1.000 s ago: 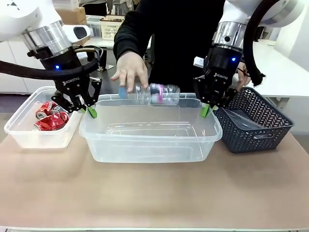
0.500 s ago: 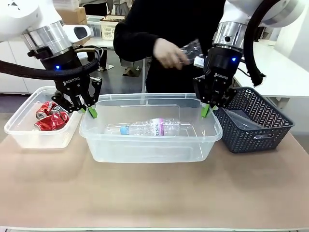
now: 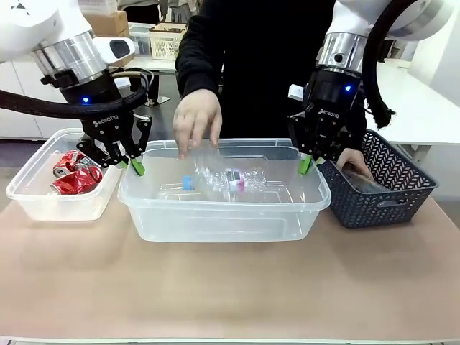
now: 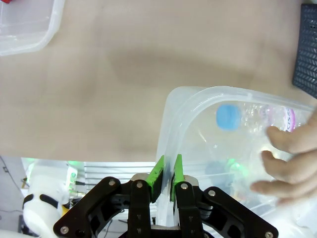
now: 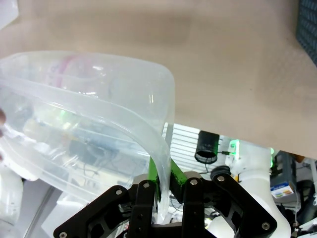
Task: Sort the waste into each basket.
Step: Offer the picked Organizing box to the human.
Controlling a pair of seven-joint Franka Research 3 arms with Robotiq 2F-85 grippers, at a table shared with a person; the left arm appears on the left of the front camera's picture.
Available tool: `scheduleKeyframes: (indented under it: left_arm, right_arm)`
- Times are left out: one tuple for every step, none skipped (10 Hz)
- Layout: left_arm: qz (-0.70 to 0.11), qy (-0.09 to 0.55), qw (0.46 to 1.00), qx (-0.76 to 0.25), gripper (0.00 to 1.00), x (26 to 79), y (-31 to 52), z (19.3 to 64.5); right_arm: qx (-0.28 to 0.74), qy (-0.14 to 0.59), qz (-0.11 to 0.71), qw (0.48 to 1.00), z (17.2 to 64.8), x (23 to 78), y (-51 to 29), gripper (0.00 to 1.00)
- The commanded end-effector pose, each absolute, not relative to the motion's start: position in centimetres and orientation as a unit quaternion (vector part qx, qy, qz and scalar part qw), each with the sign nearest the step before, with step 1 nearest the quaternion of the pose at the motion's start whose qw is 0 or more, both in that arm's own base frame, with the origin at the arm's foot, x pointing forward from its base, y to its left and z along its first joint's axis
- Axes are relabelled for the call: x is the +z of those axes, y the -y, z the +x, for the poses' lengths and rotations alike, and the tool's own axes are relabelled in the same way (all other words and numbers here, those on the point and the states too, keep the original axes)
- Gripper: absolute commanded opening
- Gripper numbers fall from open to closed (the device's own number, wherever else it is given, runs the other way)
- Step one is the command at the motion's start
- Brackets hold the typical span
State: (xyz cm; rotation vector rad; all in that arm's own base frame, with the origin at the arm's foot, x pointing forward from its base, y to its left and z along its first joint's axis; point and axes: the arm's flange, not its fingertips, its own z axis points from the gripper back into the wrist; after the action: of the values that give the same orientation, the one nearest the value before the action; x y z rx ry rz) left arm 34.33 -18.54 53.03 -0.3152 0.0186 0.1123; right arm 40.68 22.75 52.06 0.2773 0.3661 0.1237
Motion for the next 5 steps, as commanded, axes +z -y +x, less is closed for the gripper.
scheduleKeyframes:
  left_arm:
    - [-0.164,-0.004,0.983,0.079,0.01,53.19,17.99,34.44]
    - [-0.164,-0.004,0.983,0.079,0.01,53.19,17.99,34.44]
    - [-0.164,-0.004,0.983,0.079,0.01,53.19,17.99,34.44]
    - [-0.164,-0.004,0.983,0.079,0.01,53.19,17.99,34.44]
    - [-0.164,-0.004,0.983,0.079,0.01,53.19,17.99,34.44]
  right_arm:
    - [0.066,-0.183,0.142,0.971,40.68,52.37,-22.54,0.00]
    - [0.066,-0.183,0.142,0.971,40.68,52.37,-22.54,0.00]
    - [0.066,-0.183,0.142,0.971,40.68,52.37,-22.54,0.00]
    - [0.066,-0.183,0.142,0.971,40.68,52.37,-22.54,0.00]
    - [0.066,-0.183,0.142,0.971,40.68,52.37,-22.54,0.00]
